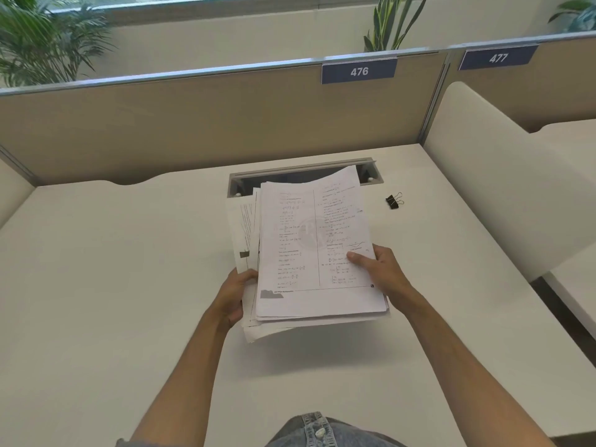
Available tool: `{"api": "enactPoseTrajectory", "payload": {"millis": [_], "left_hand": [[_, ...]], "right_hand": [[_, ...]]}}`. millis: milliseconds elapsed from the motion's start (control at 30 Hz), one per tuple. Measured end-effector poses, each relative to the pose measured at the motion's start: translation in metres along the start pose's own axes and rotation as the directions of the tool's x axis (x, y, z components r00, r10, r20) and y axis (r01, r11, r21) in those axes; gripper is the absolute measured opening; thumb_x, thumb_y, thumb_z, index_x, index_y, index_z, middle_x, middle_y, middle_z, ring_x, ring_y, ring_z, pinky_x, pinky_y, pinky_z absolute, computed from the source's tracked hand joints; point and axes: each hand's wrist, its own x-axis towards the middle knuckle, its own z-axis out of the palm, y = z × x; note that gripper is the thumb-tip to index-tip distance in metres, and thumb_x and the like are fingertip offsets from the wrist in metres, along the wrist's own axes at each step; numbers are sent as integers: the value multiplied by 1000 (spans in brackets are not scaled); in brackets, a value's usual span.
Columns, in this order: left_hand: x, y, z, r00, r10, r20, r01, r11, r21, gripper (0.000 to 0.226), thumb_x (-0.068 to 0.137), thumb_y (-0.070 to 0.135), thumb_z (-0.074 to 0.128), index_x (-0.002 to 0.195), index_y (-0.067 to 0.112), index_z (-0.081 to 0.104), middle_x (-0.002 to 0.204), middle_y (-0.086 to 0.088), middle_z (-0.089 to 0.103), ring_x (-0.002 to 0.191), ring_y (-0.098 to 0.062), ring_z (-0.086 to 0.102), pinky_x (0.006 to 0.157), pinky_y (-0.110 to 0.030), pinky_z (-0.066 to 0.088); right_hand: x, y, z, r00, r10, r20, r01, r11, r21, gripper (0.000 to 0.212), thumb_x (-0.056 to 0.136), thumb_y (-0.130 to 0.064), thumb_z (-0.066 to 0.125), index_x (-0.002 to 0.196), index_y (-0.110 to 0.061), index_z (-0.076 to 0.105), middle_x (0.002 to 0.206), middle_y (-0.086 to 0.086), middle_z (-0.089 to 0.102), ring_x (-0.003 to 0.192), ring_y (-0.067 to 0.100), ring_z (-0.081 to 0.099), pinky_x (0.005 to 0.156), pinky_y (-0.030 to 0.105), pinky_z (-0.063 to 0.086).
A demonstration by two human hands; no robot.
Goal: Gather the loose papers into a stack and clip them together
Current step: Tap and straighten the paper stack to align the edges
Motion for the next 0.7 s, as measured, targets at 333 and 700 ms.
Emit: {"api": "enactPoseTrajectory", "payload": {"millis": [333,700], "left_hand": [[-2,-1,12,992,8,129,-8,1000,-1,33,94,24,54,122,12,65,117,-15,71,106,-34,68,80,-42,60],[15,37,25,986,167,30,-170,975,147,32,93,44,57,119,26,67,120,1,72,112,-24,67,94,-46,54]], "right_hand": [[3,0,-3,994,98,55,-110,954,281,43,91,-18,68,131,-14,54,121,5,71,104,24,71,81,38,60],[6,-4,14,965,-184,-189,200,978,67,26,97,-18,60,121,-8,65,108,4,74,89,16,74,74,32,62]]}}
